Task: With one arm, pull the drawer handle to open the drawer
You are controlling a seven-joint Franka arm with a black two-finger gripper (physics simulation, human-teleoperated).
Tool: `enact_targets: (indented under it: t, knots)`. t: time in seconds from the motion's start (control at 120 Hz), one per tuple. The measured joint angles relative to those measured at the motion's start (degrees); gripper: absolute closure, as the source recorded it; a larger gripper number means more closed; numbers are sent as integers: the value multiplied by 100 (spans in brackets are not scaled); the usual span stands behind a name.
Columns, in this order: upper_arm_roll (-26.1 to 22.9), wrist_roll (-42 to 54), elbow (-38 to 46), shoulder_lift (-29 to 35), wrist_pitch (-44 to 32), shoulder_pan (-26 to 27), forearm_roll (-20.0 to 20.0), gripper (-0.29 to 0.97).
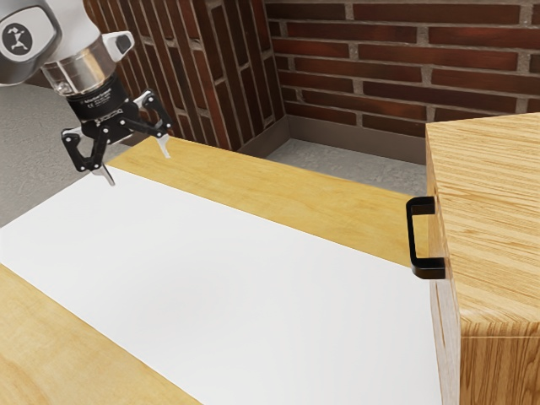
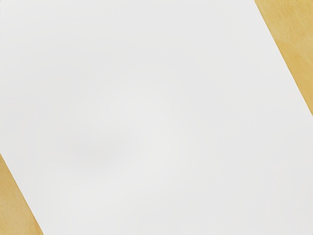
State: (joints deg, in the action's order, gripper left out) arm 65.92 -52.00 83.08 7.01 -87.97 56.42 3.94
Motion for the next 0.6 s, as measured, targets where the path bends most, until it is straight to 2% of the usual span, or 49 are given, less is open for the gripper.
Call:
enact_targets:
  t: [0.25, 0.325, 0.433, 0.475, 0.558, 0.6]
  knots:
    - [28, 3, -33, -5, 3, -15, -71, 0]
    - [9, -15, -675, -12, 144, 4, -83, 0]
    - [-587, -91, -1258, -189, 38, 83, -173, 0]
    - [-702, -110, -1267, -531, -198, 177, -398, 0]
    - [-773, -97, -1044, -1124, -909, 546, -1171, 0]
    - [-786, -84, -992, -1393, -1222, 532, -1546, 0]
